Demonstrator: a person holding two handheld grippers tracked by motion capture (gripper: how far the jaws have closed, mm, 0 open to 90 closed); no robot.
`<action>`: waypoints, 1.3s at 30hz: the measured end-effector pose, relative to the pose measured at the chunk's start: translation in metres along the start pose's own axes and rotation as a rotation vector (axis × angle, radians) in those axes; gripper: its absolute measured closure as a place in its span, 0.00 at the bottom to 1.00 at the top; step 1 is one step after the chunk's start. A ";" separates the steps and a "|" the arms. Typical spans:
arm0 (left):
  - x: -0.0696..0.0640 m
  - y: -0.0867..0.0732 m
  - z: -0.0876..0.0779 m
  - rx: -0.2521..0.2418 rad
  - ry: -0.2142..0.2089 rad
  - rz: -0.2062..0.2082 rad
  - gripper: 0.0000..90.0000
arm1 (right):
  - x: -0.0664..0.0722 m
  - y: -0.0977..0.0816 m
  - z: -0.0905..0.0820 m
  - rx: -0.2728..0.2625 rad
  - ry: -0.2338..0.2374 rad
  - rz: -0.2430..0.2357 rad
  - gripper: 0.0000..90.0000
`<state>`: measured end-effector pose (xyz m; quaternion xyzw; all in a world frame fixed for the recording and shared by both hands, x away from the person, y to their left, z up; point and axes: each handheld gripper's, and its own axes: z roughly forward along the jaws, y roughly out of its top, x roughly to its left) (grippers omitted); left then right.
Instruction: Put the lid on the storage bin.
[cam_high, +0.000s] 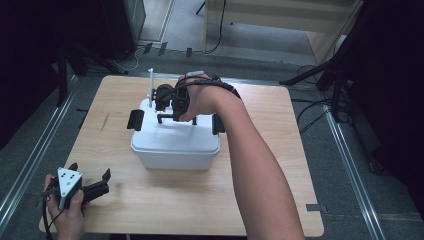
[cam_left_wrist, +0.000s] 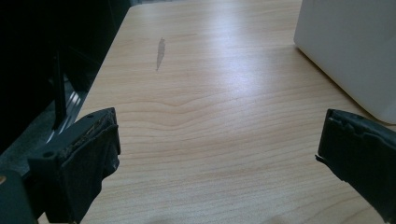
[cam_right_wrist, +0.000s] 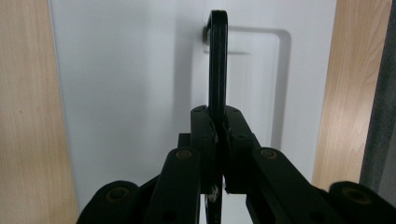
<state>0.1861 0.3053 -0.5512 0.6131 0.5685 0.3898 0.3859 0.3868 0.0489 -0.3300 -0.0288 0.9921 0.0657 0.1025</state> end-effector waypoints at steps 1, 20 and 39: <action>0.000 0.000 0.000 -0.001 0.000 0.000 0.00 | 0.000 0.001 0.001 -0.004 0.001 -0.003 0.95; 0.000 0.000 -0.001 0.004 -0.004 -0.002 0.00 | 0.001 -0.001 0.007 -0.070 0.024 0.016 0.51; 0.000 0.000 0.000 0.003 0.000 0.000 0.00 | 0.013 -0.031 -0.010 -0.080 -0.068 0.086 0.00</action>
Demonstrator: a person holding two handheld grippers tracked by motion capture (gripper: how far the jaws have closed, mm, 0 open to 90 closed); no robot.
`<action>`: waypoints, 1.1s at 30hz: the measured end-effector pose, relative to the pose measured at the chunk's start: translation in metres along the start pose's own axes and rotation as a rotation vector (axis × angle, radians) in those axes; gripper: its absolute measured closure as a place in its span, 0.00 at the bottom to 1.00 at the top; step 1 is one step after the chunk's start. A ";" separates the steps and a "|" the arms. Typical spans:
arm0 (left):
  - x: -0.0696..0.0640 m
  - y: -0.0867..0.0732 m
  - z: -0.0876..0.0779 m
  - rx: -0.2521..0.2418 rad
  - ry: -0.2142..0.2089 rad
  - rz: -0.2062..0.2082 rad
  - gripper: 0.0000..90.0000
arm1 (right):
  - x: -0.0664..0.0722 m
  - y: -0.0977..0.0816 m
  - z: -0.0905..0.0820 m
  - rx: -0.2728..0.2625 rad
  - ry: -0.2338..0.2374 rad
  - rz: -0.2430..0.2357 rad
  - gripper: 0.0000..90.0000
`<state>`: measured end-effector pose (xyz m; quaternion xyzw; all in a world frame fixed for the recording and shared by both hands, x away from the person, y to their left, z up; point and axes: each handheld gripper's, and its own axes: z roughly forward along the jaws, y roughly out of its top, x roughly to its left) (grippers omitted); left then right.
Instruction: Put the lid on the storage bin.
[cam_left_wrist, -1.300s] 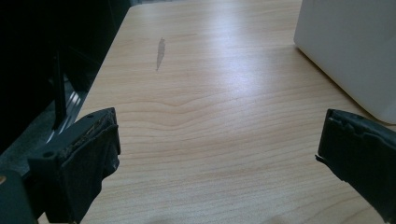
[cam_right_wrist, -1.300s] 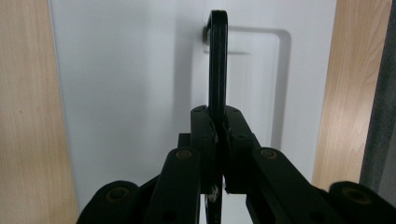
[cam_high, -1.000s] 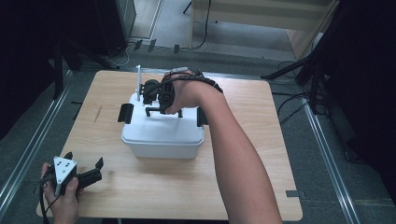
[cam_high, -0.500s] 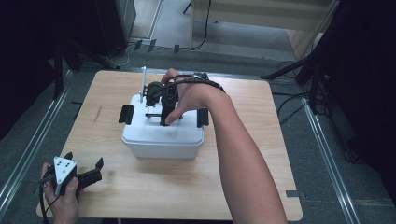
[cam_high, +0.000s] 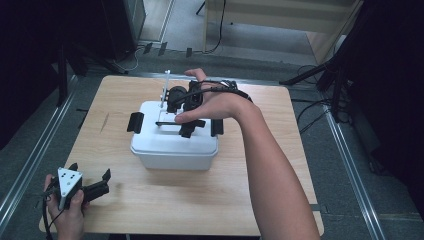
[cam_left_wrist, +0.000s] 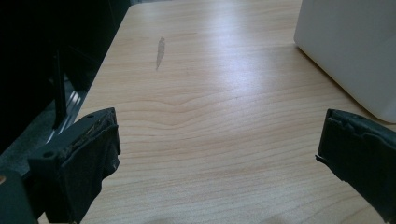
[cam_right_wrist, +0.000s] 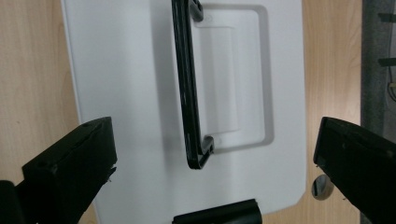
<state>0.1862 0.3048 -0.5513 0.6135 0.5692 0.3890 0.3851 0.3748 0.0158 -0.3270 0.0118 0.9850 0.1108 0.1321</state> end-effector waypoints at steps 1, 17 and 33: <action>0.000 0.000 0.000 0.000 -0.001 0.000 0.00 | 0.000 -0.002 -0.001 -0.009 -0.010 -0.009 0.00; 0.000 0.000 0.000 -0.001 0.000 0.003 0.00 | 0.002 -0.048 -0.013 -0.081 -0.004 0.103 0.00; -0.001 0.000 0.000 0.002 0.004 0.006 0.00 | 0.007 -0.101 -0.022 -0.118 -0.018 0.180 0.00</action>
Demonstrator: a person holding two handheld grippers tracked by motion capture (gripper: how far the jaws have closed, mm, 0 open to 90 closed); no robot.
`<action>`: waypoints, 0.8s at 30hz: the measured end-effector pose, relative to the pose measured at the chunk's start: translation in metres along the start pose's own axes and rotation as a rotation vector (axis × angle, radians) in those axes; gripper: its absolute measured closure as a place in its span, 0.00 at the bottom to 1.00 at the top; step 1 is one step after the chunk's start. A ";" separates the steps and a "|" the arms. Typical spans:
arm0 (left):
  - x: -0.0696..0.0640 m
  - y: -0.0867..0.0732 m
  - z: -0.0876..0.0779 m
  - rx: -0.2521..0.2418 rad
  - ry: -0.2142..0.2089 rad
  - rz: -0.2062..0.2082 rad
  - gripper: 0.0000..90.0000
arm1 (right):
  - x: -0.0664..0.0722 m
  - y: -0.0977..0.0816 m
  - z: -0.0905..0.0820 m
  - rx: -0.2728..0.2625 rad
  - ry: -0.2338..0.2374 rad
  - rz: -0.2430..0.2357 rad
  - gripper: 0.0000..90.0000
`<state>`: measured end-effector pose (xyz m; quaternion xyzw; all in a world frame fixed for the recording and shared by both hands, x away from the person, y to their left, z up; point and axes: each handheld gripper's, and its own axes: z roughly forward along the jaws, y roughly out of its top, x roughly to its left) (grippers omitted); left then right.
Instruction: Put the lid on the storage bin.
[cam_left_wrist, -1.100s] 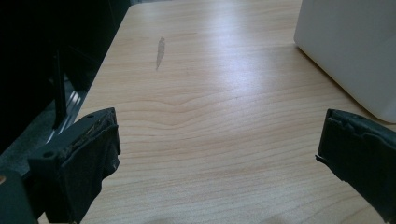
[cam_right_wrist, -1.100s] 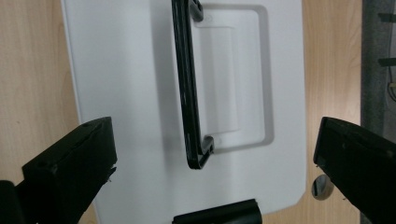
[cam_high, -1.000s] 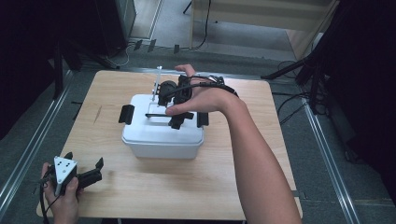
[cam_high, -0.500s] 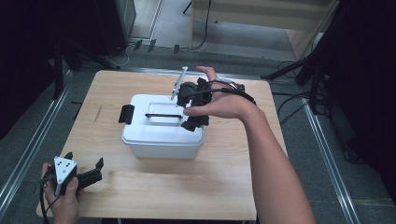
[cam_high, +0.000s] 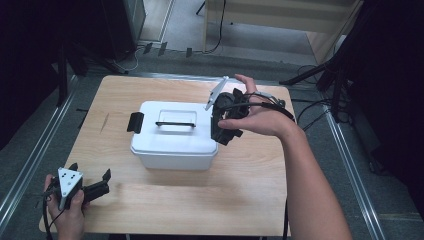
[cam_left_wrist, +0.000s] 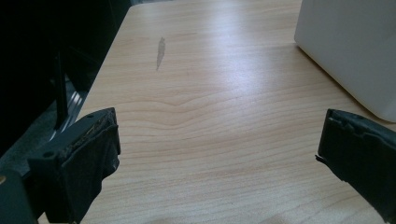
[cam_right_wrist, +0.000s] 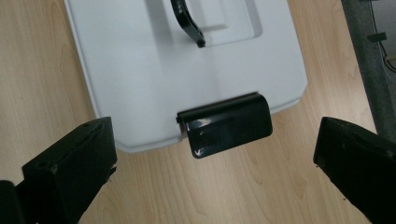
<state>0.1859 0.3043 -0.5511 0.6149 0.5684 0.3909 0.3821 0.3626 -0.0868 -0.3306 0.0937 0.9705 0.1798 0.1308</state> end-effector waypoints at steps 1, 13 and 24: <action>0.000 0.000 0.000 0.000 0.000 0.000 0.00 | 0.000 -0.002 0.000 -0.001 0.000 0.001 0.00; 0.000 0.000 0.000 -0.003 0.000 -0.001 0.00 | 0.001 -0.031 0.004 0.001 0.001 0.053 0.00; -0.001 0.000 0.000 -0.002 0.003 0.004 0.00 | -0.001 -0.067 0.008 -0.053 -0.005 0.120 0.00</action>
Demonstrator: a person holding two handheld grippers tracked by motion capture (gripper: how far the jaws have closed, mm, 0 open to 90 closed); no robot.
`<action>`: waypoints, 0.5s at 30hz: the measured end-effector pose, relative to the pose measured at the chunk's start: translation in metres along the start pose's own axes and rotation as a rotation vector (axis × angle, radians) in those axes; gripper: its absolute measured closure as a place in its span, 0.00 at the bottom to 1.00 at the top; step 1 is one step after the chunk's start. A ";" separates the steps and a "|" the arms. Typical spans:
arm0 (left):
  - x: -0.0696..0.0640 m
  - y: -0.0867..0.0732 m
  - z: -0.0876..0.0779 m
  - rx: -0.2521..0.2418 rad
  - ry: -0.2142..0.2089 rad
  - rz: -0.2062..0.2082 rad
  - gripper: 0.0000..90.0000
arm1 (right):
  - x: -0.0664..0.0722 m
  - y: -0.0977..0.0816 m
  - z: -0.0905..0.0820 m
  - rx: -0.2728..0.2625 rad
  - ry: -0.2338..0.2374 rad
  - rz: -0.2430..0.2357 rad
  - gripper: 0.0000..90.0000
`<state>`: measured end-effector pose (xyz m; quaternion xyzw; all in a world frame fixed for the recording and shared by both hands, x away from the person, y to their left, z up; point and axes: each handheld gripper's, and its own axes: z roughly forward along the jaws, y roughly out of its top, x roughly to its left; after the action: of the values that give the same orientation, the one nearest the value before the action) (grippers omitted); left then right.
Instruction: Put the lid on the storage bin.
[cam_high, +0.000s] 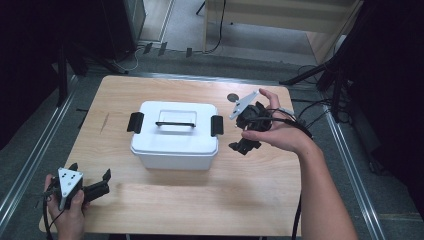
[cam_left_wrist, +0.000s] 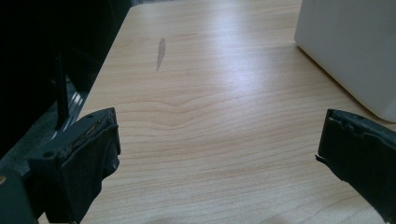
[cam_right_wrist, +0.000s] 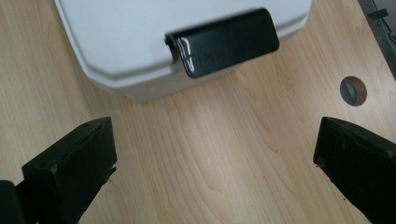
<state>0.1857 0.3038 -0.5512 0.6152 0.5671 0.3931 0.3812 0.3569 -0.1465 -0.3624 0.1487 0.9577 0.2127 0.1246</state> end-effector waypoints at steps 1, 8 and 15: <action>0.000 0.000 0.000 -0.001 0.001 0.000 0.00 | -0.001 -0.004 0.000 -0.006 -0.001 0.007 0.00; 0.000 0.000 0.000 0.001 -0.001 -0.001 0.00 | -0.001 -0.030 0.004 -0.041 -0.017 0.058 0.00; 0.000 0.000 0.000 0.001 0.000 0.004 0.00 | 0.000 -0.057 0.012 -0.069 -0.033 0.111 0.00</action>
<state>0.1854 0.3036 -0.5512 0.6166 0.5662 0.3934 0.3803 0.3474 -0.1917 -0.3980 0.2006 0.9378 0.2498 0.1336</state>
